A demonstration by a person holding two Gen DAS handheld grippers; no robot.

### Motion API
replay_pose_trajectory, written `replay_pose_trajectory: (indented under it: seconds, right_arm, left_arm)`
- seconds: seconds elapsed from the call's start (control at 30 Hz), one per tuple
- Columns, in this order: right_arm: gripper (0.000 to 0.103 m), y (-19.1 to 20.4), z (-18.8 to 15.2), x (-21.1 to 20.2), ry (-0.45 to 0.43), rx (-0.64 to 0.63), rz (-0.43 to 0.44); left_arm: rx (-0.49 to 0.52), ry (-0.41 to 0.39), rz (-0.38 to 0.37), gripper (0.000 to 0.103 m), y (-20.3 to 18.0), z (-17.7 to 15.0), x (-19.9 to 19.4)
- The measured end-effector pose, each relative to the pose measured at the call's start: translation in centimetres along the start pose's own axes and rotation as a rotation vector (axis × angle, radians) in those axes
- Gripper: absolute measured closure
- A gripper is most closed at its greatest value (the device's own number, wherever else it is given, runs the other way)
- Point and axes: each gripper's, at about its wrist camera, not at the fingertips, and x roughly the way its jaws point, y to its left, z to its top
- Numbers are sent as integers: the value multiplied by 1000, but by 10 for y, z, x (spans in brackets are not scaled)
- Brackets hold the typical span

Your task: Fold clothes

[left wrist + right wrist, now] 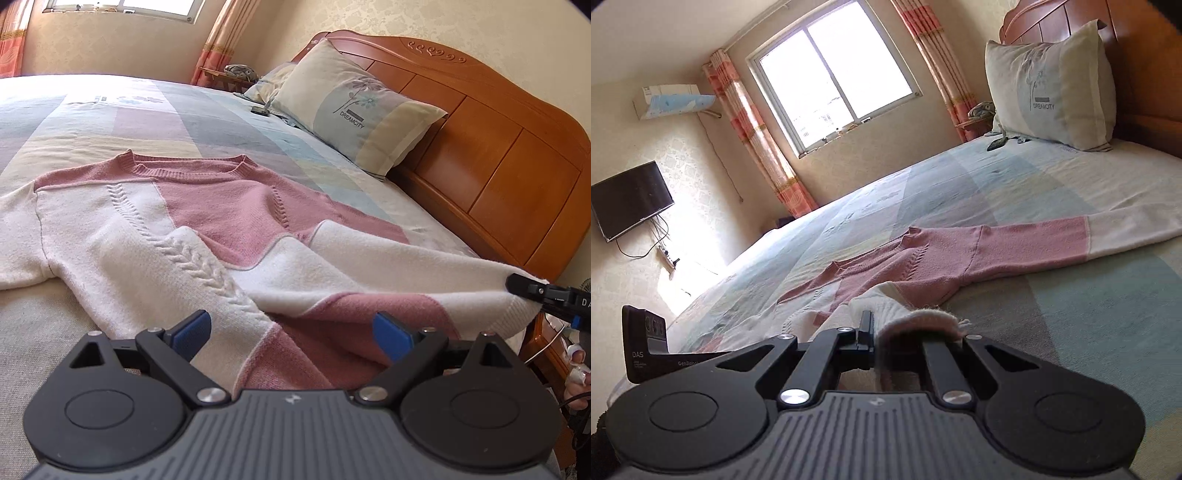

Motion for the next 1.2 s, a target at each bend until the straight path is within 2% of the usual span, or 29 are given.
replay_pose_trajectory:
  seconds: [0.17,0.27,0.3,0.4,0.47,0.5,0.57,0.63,0.73,0.83,0.97,1.1,1.2]
  right_arm:
    - [94,-23,-1,-25,-12,21,-153]
    - [91,-44,-9,-22,73,43,-290]
    - [86,-48,-12,-22,98,38,-328]
    - [84,-46,-18,-21,139,-5,-396]
    - [82,-33,-18,-23,133,-71,-396]
    - [77,-23,-17,-24,132,-114,-385]
    - [65,3,-15,-20,130,-224,-353]
    - [40,34,-16,-12,138,-347,-296]
    - [26,83,-35,12,185,-555,-206]
    - [20,128,-64,42,234,-774,-157]
    - [18,171,-113,79,287,-1050,-117]
    - [18,187,-144,109,296,-1233,-148]
    - [17,191,-146,119,249,-1370,-176]
  left_arm:
    - [-21,-8,8,9,5,1,-4]
    - [-36,-1,44,9,9,3,-5]
    - [-42,5,51,9,11,3,-6]
    - [-58,28,69,8,17,5,-7]
    - [-59,55,78,8,20,4,-6]
    - [-57,70,84,8,21,3,-6]
    - [-51,99,94,8,23,2,-4]
    - [-45,129,105,7,26,0,-3]
    - [-57,144,127,7,33,-4,-2]
    - [-90,141,145,7,46,-6,-6]
    - [-115,115,170,7,57,-4,-13]
    - [-145,90,173,7,65,1,-18]
    - [-159,81,168,7,71,2,-19]
